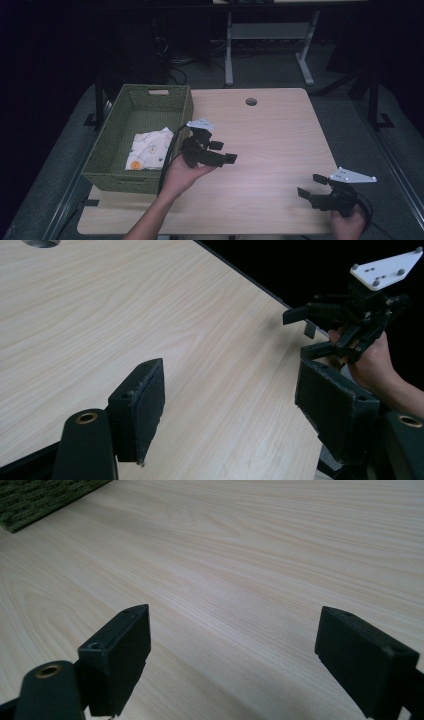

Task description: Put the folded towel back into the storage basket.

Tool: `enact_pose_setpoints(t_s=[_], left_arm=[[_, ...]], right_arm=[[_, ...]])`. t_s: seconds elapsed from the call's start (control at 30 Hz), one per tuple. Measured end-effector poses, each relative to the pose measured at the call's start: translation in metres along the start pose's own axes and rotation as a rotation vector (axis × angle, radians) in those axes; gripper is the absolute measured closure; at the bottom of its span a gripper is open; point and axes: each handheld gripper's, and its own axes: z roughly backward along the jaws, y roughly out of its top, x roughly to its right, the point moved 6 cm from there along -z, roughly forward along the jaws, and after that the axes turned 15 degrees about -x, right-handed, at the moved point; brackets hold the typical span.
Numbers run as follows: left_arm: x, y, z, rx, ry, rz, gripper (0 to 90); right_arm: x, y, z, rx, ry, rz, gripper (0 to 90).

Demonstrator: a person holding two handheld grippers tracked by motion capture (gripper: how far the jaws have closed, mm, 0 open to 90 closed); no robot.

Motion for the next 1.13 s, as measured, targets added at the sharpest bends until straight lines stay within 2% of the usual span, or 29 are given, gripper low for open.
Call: enact_pose_setpoints(t_s=[0.13, 0.33, 0.5, 0.6, 0.67, 0.77, 0.9, 0.97, 1.07, 1.13], left_arm=[[0.005, -0.002, -0.012, -0.016, 0.001, 0.002, 27.9], [0.016, -0.01, -0.027, -0.037, -0.004, -0.028, 27.7], [0.023, -0.018, -0.037, -0.036, -0.009, -0.04, 27.5], [0.026, -0.023, -0.042, -0.033, 0.001, -0.053, 27.3], [0.029, -0.029, -0.045, -0.019, -0.018, -0.051, 27.1], [0.035, -0.037, -0.05, -0.017, -0.014, -0.053, 27.1], [0.047, -0.05, -0.058, -0.032, -0.04, -0.083, 27.1], [0.051, -0.055, -0.061, -0.037, -0.034, -0.099, 27.1], [0.056, -0.065, -0.069, -0.035, -0.046, -0.107, 27.1], [0.054, -0.07, -0.071, -0.063, 0.023, -0.145, 27.2]], right_arm=[[0.001, 0.0, 0.001, 0.001, 0.001, -0.005, 14.3], [0.002, -0.001, 0.002, 0.006, 0.002, -0.014, 14.2], [0.003, -0.002, 0.001, 0.004, 0.0, -0.016, 14.2], [0.003, -0.003, 0.0, 0.001, 0.002, -0.031, 14.2], [0.003, -0.005, -0.001, -0.005, 0.002, -0.042, 14.2], [0.003, -0.006, -0.002, -0.005, -0.002, -0.044, 14.2], [0.001, -0.007, -0.002, -0.005, -0.008, -0.048, 14.2], [0.001, -0.007, -0.003, -0.012, -0.015, -0.045, 14.2], [-0.001, -0.007, -0.004, -0.018, -0.014, -0.042, 14.3], [-0.002, -0.005, -0.005, -0.022, -0.008, -0.03, 14.2]])
